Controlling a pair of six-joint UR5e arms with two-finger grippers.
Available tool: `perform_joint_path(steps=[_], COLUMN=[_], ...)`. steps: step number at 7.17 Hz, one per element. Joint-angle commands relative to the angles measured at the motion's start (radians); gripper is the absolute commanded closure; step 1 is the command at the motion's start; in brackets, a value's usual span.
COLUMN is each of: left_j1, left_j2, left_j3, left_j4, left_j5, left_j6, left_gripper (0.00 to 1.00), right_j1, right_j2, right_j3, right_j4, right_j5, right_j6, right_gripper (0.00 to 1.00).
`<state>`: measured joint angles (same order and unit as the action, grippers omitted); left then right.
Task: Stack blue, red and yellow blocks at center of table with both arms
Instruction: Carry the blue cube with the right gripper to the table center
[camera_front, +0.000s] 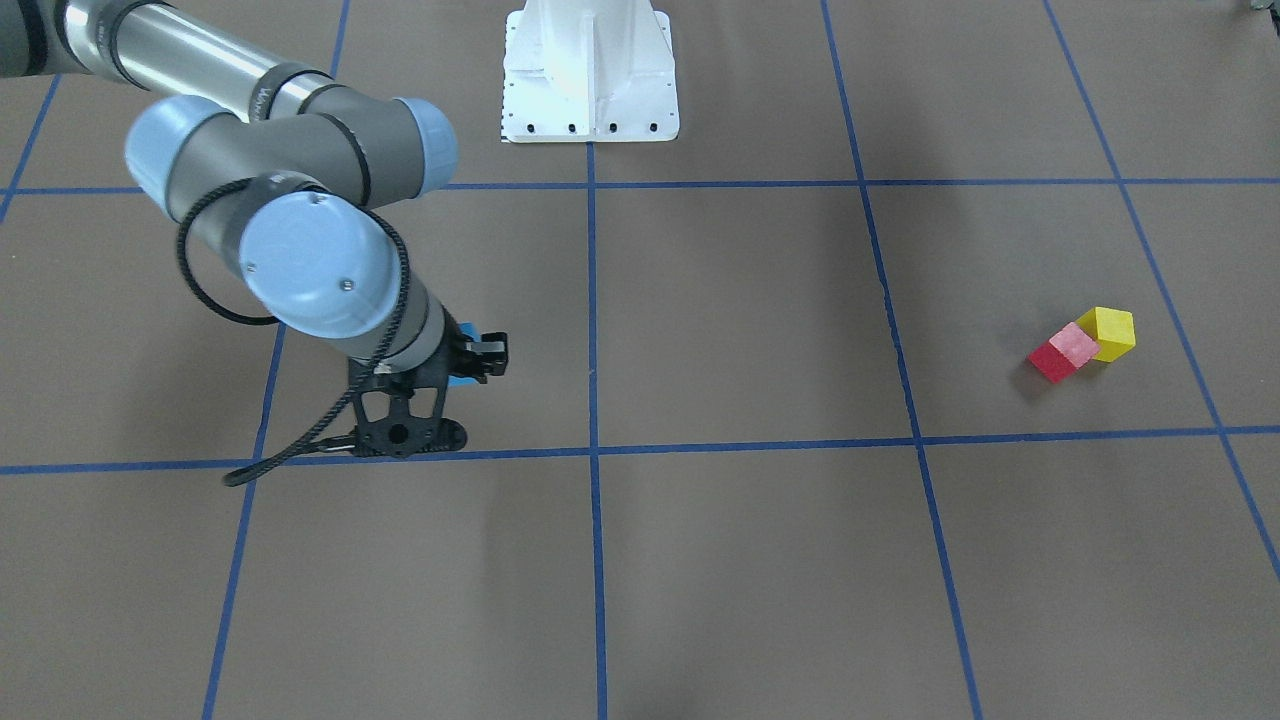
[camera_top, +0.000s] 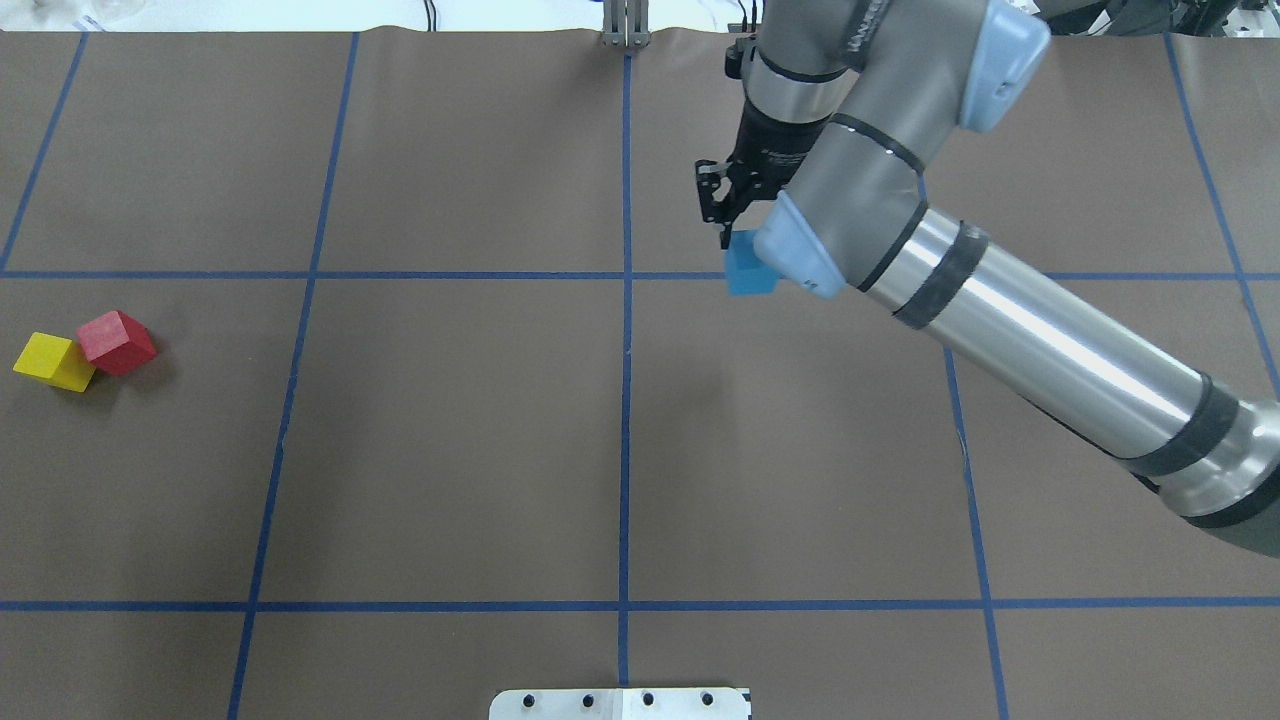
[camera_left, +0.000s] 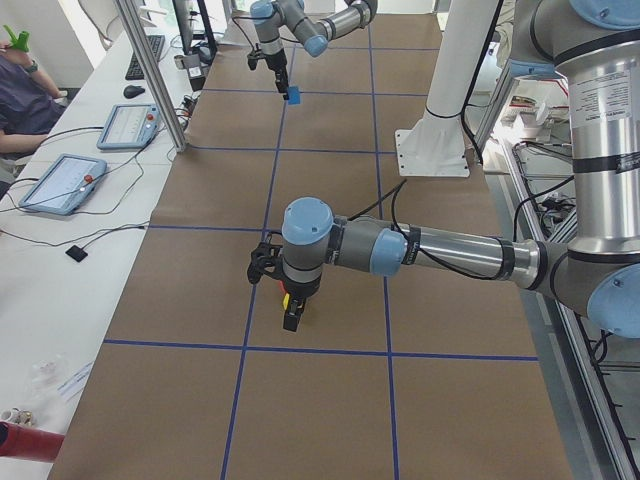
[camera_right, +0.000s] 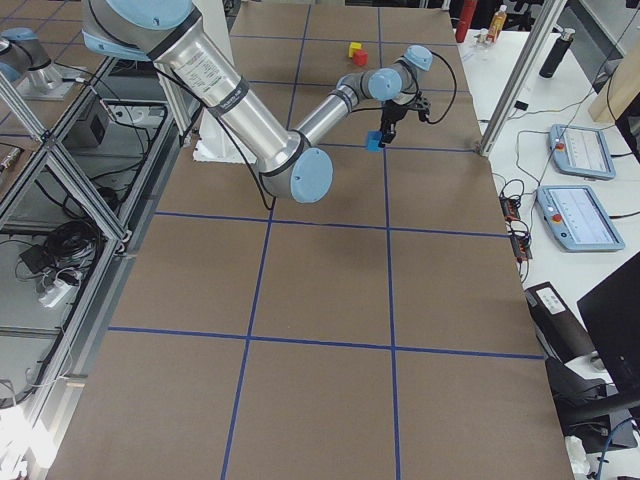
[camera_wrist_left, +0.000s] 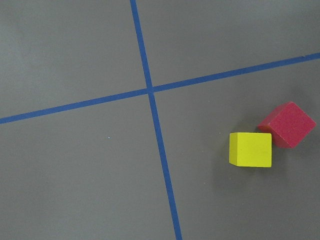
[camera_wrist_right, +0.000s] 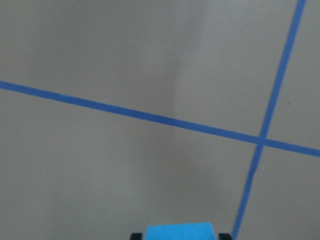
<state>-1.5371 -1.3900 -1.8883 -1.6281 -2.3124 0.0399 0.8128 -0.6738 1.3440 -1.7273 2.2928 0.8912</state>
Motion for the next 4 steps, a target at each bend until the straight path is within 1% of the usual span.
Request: perform_joint_path(steps=[1,2,3,4], left_j1=[0.000,0.000,0.000,0.000], left_j2=[0.002,0.002,0.002,0.002], left_j3=[0.000,0.001,0.003,0.003], left_j4=[0.001,0.001,0.001,0.001], left_j5=[0.001,0.001,0.002,0.002], left_j6=[0.000,0.000,0.000,0.000], left_gripper=[0.00,0.00,0.00,0.00], right_j1=[-0.085,-0.105,-0.121,-0.132], right_j2=[0.068,0.065,0.088,0.115], right_j3=[-0.137,-0.141,-0.155,-0.186], right_j4=[0.149,0.149,0.152,0.153], right_j5=[-0.028,-0.055,-0.081,-0.082], right_j6=[0.175,0.175,0.175,0.176], right_gripper=[1.00,1.00,1.00,1.00])
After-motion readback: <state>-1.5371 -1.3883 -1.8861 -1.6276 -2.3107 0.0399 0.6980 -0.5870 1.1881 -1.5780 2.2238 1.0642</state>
